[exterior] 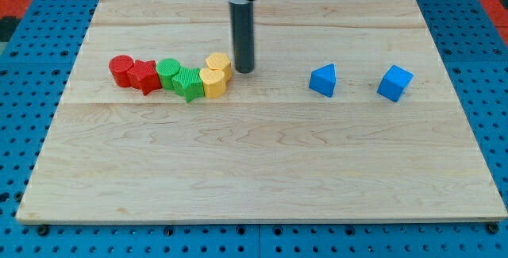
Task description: Push the yellow heart to the top left of the board
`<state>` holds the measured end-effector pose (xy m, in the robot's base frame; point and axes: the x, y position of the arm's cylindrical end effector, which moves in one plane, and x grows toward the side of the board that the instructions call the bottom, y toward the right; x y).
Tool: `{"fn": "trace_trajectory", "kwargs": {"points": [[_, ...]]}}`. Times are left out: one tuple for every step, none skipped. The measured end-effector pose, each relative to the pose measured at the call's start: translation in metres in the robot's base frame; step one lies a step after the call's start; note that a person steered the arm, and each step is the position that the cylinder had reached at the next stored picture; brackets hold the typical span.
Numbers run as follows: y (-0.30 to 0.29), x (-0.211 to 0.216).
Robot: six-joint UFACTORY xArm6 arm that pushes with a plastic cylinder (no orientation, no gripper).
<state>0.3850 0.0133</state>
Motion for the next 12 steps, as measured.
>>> {"fn": "trace_trajectory", "kwargs": {"points": [[0.051, 0.047], [0.003, 0.096], [-0.045, 0.067], [-0.054, 0.025], [-0.065, -0.002], [-0.071, -0.022], [-0.066, -0.028], [-0.045, -0.010], [-0.102, -0.009], [-0.151, -0.027], [-0.170, -0.061], [-0.130, -0.070]]}}
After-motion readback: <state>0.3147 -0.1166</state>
